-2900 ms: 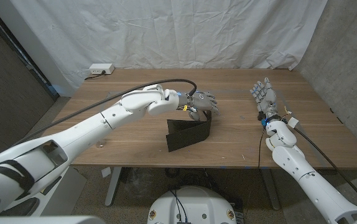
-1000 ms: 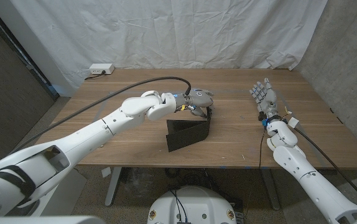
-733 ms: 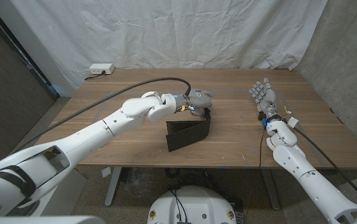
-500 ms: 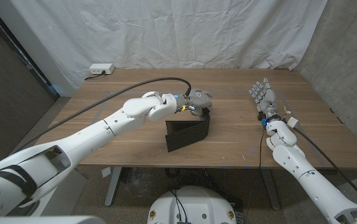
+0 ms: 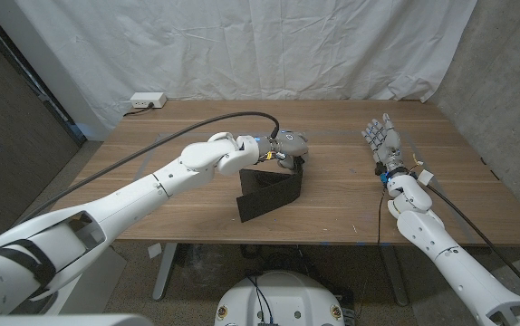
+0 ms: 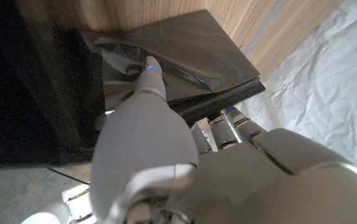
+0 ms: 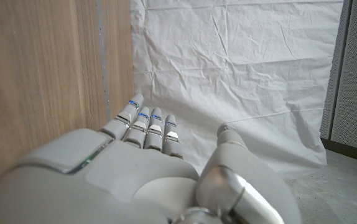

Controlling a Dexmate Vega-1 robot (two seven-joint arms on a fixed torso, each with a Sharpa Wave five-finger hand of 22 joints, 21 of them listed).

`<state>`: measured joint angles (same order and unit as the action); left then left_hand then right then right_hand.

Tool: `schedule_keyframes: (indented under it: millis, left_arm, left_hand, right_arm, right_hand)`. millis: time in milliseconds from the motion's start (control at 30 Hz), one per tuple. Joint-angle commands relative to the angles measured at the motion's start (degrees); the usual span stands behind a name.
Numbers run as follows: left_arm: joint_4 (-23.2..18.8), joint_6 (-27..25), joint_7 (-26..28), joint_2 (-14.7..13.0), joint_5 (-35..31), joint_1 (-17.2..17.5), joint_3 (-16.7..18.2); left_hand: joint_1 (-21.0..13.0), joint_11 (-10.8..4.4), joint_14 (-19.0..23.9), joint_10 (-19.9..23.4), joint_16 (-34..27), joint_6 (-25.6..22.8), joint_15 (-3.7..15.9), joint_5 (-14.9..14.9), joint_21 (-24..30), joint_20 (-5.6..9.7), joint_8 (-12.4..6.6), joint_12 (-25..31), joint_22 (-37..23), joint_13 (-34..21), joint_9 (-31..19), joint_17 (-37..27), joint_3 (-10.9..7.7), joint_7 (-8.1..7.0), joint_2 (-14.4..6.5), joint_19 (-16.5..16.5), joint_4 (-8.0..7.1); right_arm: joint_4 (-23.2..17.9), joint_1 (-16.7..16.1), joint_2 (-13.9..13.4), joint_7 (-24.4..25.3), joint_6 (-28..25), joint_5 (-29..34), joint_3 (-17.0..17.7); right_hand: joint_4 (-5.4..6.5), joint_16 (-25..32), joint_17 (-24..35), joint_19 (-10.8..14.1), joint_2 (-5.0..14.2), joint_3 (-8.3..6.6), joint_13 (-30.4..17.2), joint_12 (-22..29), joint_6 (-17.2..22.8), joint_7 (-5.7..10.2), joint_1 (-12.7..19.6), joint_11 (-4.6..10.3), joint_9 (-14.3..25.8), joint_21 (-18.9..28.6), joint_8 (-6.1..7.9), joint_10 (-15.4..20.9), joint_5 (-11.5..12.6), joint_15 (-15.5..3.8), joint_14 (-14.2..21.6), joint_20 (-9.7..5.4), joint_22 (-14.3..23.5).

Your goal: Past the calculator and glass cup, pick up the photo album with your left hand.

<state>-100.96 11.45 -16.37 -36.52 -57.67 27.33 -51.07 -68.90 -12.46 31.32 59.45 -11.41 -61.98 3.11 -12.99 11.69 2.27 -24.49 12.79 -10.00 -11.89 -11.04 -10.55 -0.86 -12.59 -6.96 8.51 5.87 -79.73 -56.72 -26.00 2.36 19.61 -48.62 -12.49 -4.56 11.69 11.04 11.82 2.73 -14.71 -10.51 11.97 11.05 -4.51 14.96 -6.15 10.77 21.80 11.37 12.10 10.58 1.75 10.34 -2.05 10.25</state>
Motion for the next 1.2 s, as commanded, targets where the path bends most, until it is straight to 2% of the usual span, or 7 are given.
schedule_keyframes:
  millis: [33, 533, 1200]
  left_arm:
    - [-2.0, -3.4, -1.0, 0.3, 0.7, 0.9, 0.9]
    - [-4.0, -7.3, -3.1, 1.1, 1.4, 1.5, 1.2]
    - [-8.3, -9.4, -4.1, 0.1, -0.4, 2.5, 2.1]
  left_hand:
    - [0.3, -0.04, 0.9, 1.0, -0.3, -1.7, 8.67, 0.1, 0.3, 3.48, -0.62, 0.4, -0.3, -0.3, -0.4, -0.1, -0.13, 0.72, -0.5, 0.6, -0.34]
    - [0.2, -0.02, 2.5, 3.6, -0.4, -4.3, 8.64, 0.3, 0.3, 3.8, -1.08, 0.9, -0.3, -1.0, 0.5, -0.1, -0.24, 1.39, -0.8, 1.2, -0.61]
    - [0.0, 0.02, 3.1, 4.7, -0.1, -5.1, 8.7, 0.5, 0.2, 3.93, -0.87, 0.8, -0.3, -1.5, 0.8, 0.0, -0.35, 1.82, -0.7, 1.4, -0.67]
  right_arm:
    - [-0.7, 0.0, -0.7, -0.1, -0.4, 0.1, 0.1]
    - [-1.1, -0.6, -1.2, -0.7, -0.2, -0.3, 0.6]
    - [-2.4, -0.8, -1.8, -0.8, -0.5, -0.3, 0.8]
  right_hand:
    - [-0.3, 0.0, 0.2, 0.6, 0.53, -0.02, -0.2, 0.3, 0.2, 0.02, 0.1, -0.2, 0.3, -0.3, 0.04, 0.3, 0.0, 0.06, 0.5, -0.83, 0.2]
    - [-0.35, 0.0, 0.2, 0.7, 0.55, 0.0, -0.2, 0.4, 0.2, 0.02, 0.1, -0.2, 0.3, -0.5, 0.04, 0.5, 0.0, 0.14, 0.6, -0.75, 0.2]
    - [-0.43, 0.0, 0.2, 0.8, 0.59, 0.03, -0.2, 0.4, 0.2, -0.06, 0.1, -0.17, 0.3, -0.8, 0.01, 0.7, 0.0, 0.09, 0.7, -0.69, 0.2]
